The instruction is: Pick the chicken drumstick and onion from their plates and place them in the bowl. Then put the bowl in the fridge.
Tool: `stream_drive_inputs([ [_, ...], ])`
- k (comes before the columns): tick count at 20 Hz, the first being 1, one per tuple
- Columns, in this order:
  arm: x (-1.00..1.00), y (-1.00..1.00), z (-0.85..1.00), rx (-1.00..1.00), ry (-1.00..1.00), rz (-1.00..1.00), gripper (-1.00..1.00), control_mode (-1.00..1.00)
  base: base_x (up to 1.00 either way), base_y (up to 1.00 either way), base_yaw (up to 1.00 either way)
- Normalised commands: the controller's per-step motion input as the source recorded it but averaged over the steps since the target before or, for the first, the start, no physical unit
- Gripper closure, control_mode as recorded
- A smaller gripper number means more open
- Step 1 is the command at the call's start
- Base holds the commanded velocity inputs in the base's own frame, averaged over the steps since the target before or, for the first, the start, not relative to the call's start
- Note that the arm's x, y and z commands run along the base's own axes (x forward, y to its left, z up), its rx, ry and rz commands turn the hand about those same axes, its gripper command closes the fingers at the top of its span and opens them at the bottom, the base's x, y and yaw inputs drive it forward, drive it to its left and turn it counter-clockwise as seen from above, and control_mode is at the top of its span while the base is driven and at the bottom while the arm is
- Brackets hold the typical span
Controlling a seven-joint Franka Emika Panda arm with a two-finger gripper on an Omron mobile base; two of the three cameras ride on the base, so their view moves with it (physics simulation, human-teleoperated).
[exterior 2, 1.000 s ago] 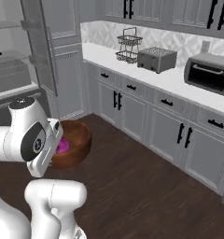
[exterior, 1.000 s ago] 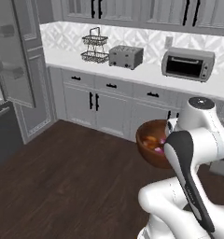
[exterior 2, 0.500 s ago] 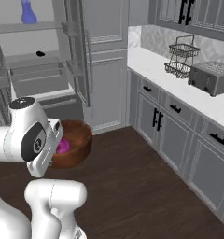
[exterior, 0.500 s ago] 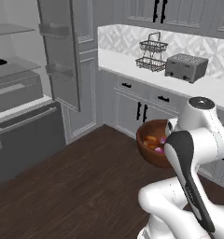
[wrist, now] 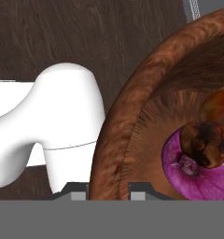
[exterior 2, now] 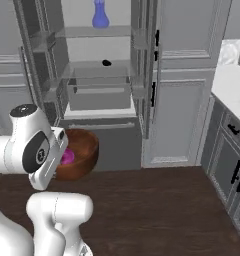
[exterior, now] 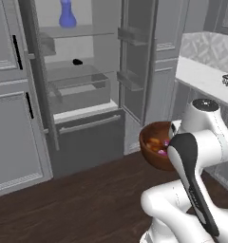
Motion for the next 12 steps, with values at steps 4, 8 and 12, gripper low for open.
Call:
stream_drive_inputs([
  [4,0.00,0.00,0.00,0.00,0.00,0.00,1.00,1.00,1.00,0.00,0.48],
  [8,0.00,0.00,0.00,0.00,0.00,0.00,1.00,1.00,1.00,-0.02,0.45],
  [12,0.00,0.00,0.00,0.00,0.00,0.00,1.00,1.00,0.99,-0.42,0.35],
])
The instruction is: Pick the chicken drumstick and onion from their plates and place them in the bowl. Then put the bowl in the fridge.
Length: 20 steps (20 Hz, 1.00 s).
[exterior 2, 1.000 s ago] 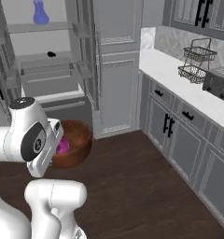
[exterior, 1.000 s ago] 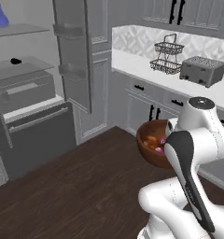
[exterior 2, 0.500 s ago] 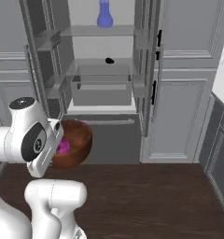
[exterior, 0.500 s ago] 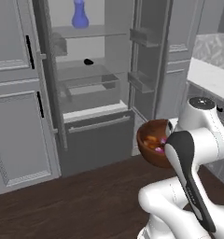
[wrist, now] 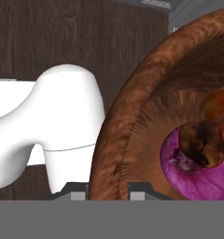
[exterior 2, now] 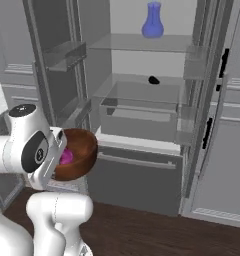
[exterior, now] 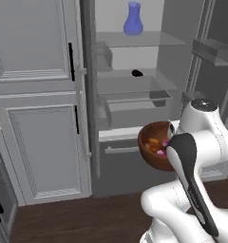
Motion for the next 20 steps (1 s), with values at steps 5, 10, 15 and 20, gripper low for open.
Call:
stream_drive_inputs([
  [5,0.00,0.00,0.00,0.00,0.00,0.00,1.00,1.00,0.82,-0.81,0.01],
  [10,0.00,0.00,0.00,0.00,0.00,0.00,1.00,1.00,0.95,-0.33,-0.01],
  [15,0.00,0.00,0.00,0.00,0.00,0.00,1.00,1.00,0.99,0.00,-0.04],
  [20,0.00,0.00,0.00,0.00,0.00,0.00,1.00,1.00,0.66,0.07,-0.05],
])
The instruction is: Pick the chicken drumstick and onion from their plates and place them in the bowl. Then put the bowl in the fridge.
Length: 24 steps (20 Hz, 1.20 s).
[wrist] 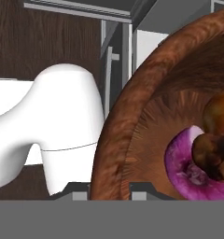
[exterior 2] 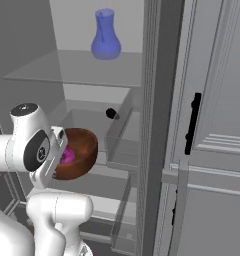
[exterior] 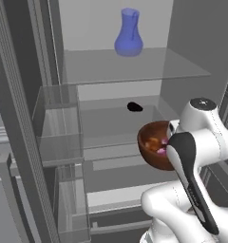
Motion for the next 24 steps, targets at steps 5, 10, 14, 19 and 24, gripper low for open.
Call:
stream_drive_inputs([
  [5,0.00,0.00,0.00,0.00,0.00,0.00,1.00,1.00,0.00,0.00,-0.01],
  [10,0.00,0.00,0.00,-0.01,0.00,0.00,1.00,-1.00,0.00,0.00,0.00],
  [14,0.21,0.20,0.00,-0.03,-0.04,0.09,1.00,-1.00,0.00,0.00,0.00],
  [19,0.51,0.31,0.05,-0.04,-0.03,0.20,1.00,-1.00,0.00,0.00,0.00],
  [24,0.68,0.04,-0.01,-0.01,-0.12,0.18,1.00,-1.00,0.00,0.00,0.00],
])
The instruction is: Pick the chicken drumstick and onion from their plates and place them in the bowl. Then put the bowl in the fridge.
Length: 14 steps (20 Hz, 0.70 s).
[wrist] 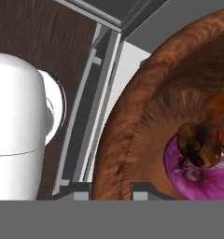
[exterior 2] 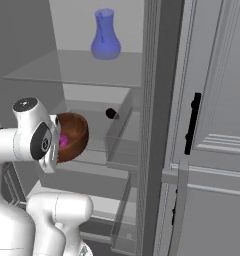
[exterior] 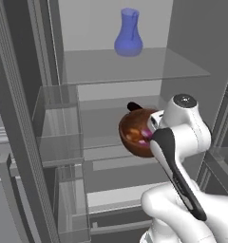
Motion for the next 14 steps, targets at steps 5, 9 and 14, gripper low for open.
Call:
stream_drive_inputs([
  [5,0.96,0.30,-0.13,-0.02,-0.07,0.10,1.00,-1.00,0.00,0.00,0.00],
  [9,0.90,0.16,-0.17,-0.01,-0.02,0.05,1.00,-1.00,0.00,0.00,0.00],
  [14,0.74,0.09,-0.21,0.00,0.00,0.02,1.00,-1.00,0.00,0.00,0.00],
])
